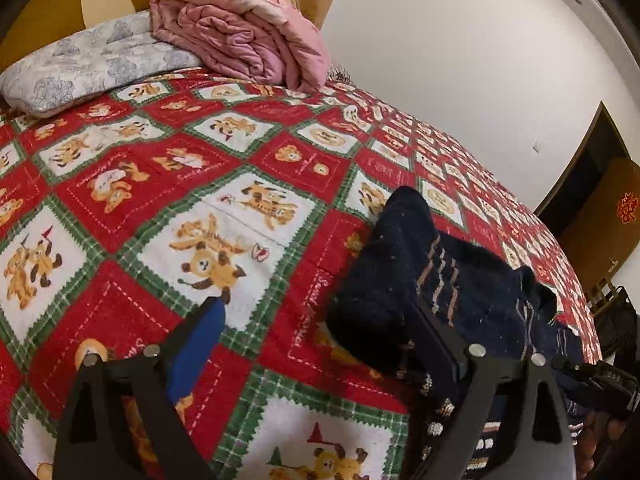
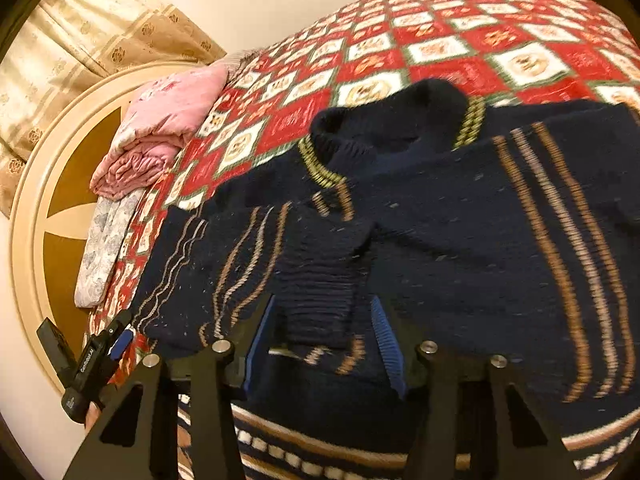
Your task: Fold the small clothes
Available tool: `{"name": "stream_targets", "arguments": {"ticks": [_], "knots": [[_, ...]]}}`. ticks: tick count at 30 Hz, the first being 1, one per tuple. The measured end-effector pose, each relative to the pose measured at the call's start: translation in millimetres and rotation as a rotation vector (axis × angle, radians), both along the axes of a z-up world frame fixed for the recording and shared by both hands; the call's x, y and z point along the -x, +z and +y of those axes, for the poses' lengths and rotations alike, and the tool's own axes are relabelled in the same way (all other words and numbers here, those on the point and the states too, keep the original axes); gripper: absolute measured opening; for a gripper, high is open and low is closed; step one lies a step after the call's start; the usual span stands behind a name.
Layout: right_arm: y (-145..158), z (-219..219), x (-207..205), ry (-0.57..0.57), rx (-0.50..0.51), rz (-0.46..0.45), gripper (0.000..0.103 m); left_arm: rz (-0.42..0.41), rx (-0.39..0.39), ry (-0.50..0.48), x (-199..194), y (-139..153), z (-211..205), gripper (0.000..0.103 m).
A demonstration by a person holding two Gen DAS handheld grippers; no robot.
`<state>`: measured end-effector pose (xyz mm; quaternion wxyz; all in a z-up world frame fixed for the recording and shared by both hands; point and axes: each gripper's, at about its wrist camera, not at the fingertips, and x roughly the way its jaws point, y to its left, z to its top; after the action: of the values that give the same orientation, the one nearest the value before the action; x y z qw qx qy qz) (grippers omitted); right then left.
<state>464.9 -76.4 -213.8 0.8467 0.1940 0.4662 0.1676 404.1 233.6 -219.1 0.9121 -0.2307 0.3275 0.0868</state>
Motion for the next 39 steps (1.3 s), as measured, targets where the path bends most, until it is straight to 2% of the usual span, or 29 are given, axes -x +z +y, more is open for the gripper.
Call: {"name": "stream_targets", "arguments": {"ticks": [2,3,4,5,12,19,23,26,30,33,35,36,38,39], "knots": [[2,3,0,0.007,0.036,-0.012,0.029,0.004,-0.008,-0.008,-1,0,-3,0.096],[4,4,0,0.010,0.053,-0.019,0.024,0.003,-0.005,-0.011,-2,0,-3,0.096],[5,5,-1,0.010,0.067,-0.024,0.011,0.001,-0.003,-0.011,-2,0,-2,0.096],[8,5,0,0.010,0.093,-0.037,0.008,-0.003,0.001,-0.013,-1,0,-2,0.097],[43,6,9,0.035,0.223,-0.167,0.006,-0.038,0.044,-0.031,4,1,2,0.098],[58,-7,16,0.024,0.271,-0.220,0.006,-0.059,0.066,0.023,12,10,10,0.099],[65,-23,19,-0.001,0.296,-0.240,0.006,-0.004,0.039,-0.002,3,9,2,0.099],[72,-36,20,-0.032,0.317,-0.258,0.000,0.021,0.010,-0.012,-2,10,-5,0.099],[78,-57,18,-0.051,0.310,-0.248,0.000,0.025,0.008,-0.013,-5,14,-10,0.099],[67,-62,12,0.001,0.222,-0.162,0.000,0.031,-0.002,-0.003,-8,13,-13,0.099],[56,-62,10,0.031,0.136,-0.117,0.002,0.046,0.009,-0.005,-7,7,-14,0.099],[49,-61,10,0.041,0.098,-0.094,0.007,0.050,0.007,-0.010,-6,5,-14,0.099],[38,-57,10,0.056,0.060,-0.073,0.059,0.045,0.001,-0.009,-5,5,-14,0.099],[34,-55,10,0.054,0.047,-0.072,0.060,0.040,0.010,-0.004,-3,4,-13,0.099]]}}
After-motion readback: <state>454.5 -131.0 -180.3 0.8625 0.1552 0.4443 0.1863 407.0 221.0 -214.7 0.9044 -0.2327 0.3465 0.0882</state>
